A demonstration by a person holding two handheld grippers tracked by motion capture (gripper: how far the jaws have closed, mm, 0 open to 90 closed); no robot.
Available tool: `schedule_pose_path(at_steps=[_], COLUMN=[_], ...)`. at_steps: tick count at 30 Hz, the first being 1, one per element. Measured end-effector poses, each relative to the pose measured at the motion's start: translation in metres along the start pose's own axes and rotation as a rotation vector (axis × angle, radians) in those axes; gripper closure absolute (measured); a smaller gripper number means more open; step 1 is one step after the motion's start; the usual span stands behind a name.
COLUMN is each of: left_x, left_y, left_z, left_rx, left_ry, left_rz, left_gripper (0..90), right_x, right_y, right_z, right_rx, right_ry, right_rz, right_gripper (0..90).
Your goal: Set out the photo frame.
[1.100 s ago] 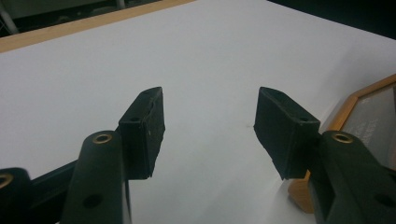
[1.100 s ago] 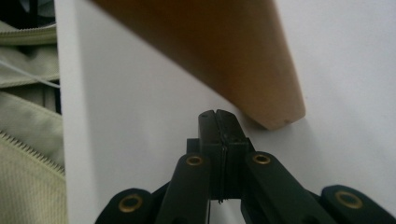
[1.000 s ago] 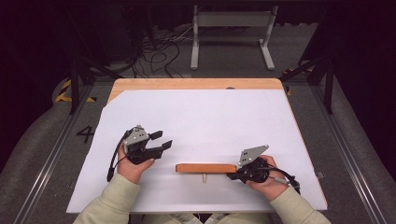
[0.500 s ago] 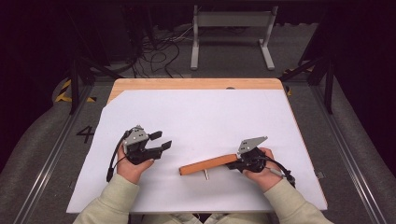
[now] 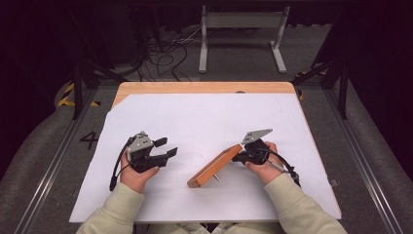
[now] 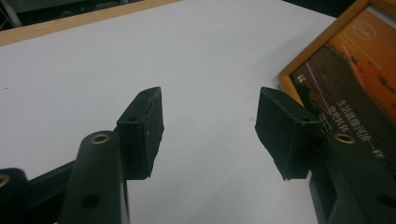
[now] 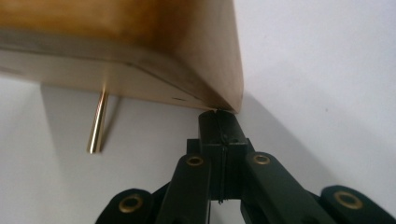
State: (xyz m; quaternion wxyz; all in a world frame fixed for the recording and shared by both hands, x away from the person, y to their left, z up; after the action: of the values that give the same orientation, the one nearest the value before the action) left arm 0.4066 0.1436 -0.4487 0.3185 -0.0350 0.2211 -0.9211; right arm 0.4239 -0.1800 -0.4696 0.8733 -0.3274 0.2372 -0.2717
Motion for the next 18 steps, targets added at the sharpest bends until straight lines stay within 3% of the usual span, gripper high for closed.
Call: schedule_pose_path(at_steps=[9,18], left_x=[-0.001,-0.003], left_y=[-0.003,-0.004], left_z=[-0.003,-0.004], left_rx=[-0.005,-0.005], left_ry=[-0.009,-0.018], left_rz=[0.008,0.011], left_gripper=[41.8,41.7], right_x=[0.005,0.001], right_y=[0.021,0.042], right_z=[0.025,0.048], right_rx=[-0.02,-0.032], right_ry=[0.021,0.004], right_rz=[0.007,0.02], right_gripper=[90.0,90.0])
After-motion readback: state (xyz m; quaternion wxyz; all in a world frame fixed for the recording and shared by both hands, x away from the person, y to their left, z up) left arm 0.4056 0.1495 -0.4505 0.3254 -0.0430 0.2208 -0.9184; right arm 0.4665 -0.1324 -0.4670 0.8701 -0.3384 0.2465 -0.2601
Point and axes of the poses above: each handheld gripper's, and its own axes: y roughly forward along the jaws, z roughly out of its top, x roughly to its right, the point moved 4 cm from there along y, roughly forward along the jaws, and after that the axes turned 10 degrees about y, right-handed, at the moved point
